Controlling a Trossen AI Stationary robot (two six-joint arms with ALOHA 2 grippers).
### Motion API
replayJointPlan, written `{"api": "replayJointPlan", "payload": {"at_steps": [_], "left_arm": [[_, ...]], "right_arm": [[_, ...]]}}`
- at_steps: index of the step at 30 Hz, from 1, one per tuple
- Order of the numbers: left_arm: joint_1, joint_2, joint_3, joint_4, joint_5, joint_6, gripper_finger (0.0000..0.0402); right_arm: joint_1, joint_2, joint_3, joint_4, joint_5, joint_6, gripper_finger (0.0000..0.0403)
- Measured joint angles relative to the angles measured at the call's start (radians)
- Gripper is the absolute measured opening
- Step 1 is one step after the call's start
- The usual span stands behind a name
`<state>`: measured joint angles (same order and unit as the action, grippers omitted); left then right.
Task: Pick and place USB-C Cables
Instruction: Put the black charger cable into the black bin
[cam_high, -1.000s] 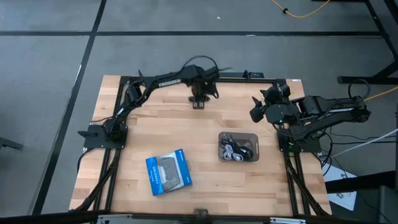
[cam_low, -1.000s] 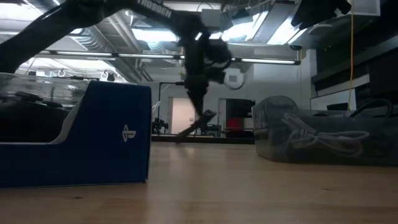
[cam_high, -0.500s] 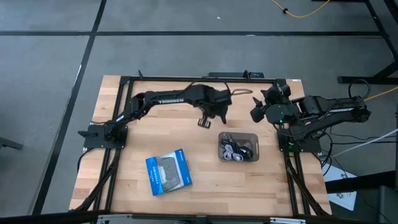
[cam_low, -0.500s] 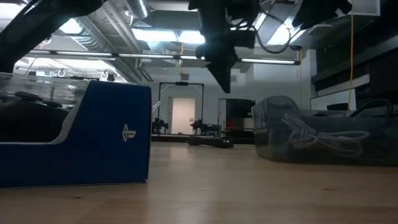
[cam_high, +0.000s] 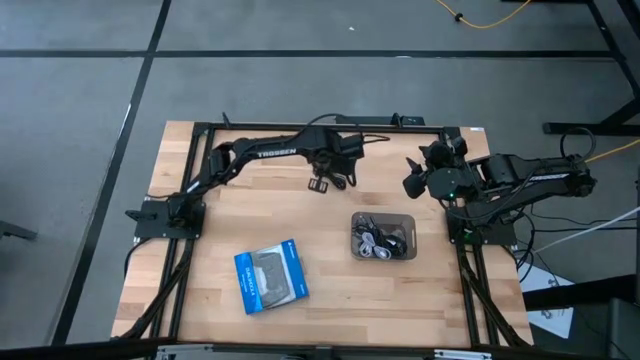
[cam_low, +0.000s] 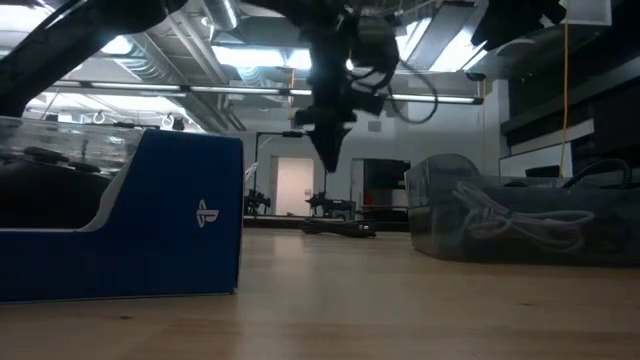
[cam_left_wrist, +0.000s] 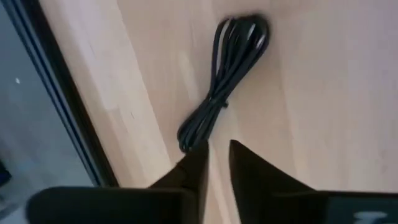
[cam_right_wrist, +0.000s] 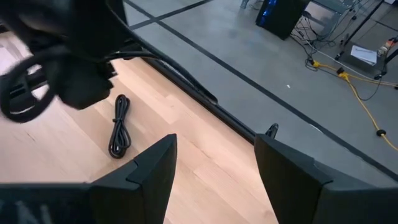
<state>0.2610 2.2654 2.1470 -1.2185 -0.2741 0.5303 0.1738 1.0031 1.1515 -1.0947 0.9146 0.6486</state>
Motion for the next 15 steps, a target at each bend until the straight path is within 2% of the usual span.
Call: {"api": "replayJointPlan", "payload": {"at_steps": [9, 15], "left_arm": [[0.043, 0.000, -0.154, 0.163, 0.019, 0.129, 0.0159], [0.033, 0.000, -0.171, 0.222, 0.038, 0.222, 0.0190]], "right_arm": [[0.000, 0.000, 0.000, -0.021, 0.000, 0.000, 0.0220], [0.000, 0.000, 0.000, -0.033, -0.001, 0.002, 0.0220]]}}
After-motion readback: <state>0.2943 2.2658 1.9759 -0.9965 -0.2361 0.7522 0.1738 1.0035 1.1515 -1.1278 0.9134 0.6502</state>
